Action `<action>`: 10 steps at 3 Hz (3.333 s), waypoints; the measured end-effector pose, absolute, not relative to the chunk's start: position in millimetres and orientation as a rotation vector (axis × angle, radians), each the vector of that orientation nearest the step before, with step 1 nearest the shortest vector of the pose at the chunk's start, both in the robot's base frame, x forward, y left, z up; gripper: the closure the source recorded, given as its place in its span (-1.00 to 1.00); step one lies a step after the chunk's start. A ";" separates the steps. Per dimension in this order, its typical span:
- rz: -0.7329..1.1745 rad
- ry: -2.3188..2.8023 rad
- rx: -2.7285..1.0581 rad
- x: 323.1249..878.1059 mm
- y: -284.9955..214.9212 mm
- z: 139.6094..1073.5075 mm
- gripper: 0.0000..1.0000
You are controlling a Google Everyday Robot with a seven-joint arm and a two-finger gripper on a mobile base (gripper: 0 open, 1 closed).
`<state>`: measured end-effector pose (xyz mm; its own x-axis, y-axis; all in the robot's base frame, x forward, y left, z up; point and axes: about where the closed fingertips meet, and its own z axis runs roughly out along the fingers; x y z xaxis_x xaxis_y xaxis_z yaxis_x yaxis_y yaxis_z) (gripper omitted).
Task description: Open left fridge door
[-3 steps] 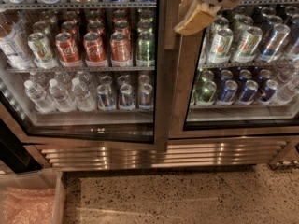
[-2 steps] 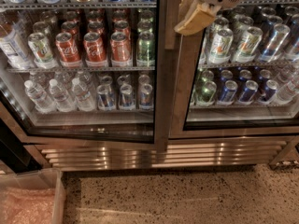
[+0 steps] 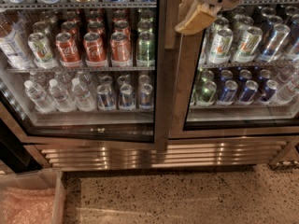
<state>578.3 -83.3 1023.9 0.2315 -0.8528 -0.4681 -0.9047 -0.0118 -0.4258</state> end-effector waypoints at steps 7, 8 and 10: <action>0.176 1.748 -1.524 479.3 -131.3 1032.3 -0.29; 0.176 1.748 -1.524 479.3 -131.3 1032.3 -0.76; 0.176 1.747 -1.524 479.2 -131.1 1032.4 -1.00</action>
Offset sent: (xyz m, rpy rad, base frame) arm -0.0786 -0.0314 0.0132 0.1432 0.0339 -0.1105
